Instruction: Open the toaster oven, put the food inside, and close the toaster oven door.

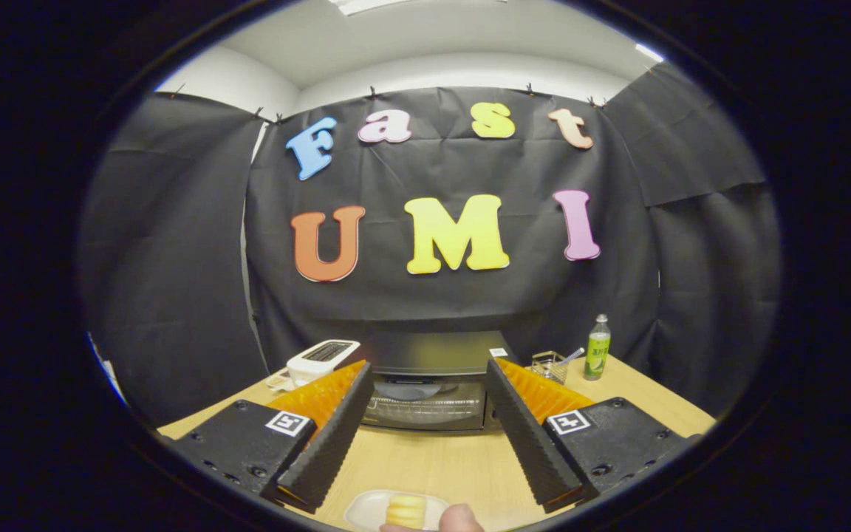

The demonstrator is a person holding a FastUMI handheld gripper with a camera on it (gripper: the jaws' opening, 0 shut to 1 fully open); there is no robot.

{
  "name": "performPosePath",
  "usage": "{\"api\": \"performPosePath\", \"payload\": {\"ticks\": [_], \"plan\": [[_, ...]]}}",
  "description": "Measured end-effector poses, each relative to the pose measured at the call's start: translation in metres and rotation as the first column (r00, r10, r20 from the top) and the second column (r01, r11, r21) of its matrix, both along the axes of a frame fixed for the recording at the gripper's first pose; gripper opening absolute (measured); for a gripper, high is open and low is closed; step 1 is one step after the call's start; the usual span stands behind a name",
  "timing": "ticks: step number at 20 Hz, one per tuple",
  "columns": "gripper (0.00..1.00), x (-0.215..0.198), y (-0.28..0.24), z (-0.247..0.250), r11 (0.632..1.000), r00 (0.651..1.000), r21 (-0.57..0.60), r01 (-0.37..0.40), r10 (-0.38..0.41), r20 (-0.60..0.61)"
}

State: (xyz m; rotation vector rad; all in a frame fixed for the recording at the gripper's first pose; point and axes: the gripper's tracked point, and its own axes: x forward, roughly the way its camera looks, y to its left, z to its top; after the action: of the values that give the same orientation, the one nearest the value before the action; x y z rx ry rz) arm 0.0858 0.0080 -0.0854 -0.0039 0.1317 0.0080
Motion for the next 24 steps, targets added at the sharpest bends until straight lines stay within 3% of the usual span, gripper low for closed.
{"api": "performPosePath", "payload": {"ticks": [8, 14, 24], "plan": [[1.0, 0.049, 0.018, -0.021, 0.997, 1.0, 0.078, 0.011, -0.01, -0.008], [1.0, 0.098, 0.026, -0.038, 1.0, 1.0, -0.005, 0.008, -0.008, -0.013], [1.0, 0.179, 0.038, -0.143, 0.999, 0.984, -0.052, 0.009, -0.018, -0.176]]}}
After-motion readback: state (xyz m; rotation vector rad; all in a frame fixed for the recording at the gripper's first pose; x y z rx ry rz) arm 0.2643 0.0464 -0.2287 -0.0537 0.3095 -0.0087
